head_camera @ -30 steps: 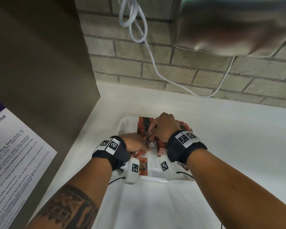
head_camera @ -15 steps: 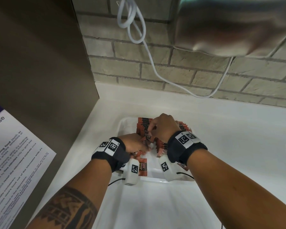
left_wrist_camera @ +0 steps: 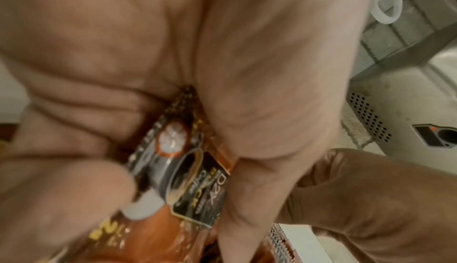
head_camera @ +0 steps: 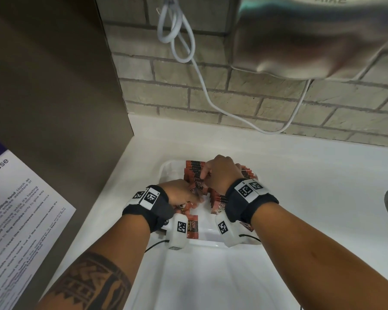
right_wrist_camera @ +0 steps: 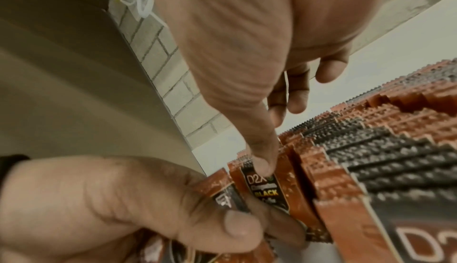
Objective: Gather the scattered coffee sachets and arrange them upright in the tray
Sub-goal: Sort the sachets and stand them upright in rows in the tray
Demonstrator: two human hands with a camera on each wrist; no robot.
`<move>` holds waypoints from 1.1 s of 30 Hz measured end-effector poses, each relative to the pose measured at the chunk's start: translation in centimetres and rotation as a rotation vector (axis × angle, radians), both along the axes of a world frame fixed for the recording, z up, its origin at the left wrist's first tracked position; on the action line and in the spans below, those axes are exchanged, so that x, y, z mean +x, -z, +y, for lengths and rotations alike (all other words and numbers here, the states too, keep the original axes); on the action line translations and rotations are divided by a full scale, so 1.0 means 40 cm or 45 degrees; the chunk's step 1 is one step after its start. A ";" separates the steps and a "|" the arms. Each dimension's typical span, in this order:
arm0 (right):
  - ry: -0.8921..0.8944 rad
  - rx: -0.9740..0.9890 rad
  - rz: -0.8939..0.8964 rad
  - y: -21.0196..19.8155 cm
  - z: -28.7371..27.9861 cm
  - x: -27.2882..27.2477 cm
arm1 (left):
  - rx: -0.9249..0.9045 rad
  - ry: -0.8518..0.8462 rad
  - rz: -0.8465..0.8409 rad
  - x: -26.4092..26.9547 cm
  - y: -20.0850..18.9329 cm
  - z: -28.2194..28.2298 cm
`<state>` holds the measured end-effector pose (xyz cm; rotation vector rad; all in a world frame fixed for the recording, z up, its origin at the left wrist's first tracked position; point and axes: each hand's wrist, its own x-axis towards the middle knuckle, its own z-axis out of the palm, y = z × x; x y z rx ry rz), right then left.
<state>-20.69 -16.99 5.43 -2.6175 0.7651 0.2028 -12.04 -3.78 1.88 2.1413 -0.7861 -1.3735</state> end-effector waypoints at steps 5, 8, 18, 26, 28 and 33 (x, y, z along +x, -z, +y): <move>0.027 -0.007 -0.027 0.005 0.002 0.005 | 0.017 0.029 -0.065 -0.006 0.003 -0.006; 0.010 -0.022 -0.025 0.002 0.003 0.006 | 0.031 0.026 -0.070 -0.009 0.001 -0.004; 0.004 0.161 -0.284 -0.036 -0.005 -0.039 | -0.083 -0.185 0.308 0.006 -0.042 0.039; -0.027 0.348 -0.268 -0.040 0.031 -0.058 | -0.415 -0.264 0.647 -0.009 -0.069 0.074; 0.001 0.429 -0.334 -0.046 0.022 -0.059 | -0.468 -0.289 0.573 -0.013 -0.070 0.081; 0.132 0.654 -0.530 -0.067 0.016 -0.060 | -0.622 -0.359 0.309 -0.024 -0.090 0.097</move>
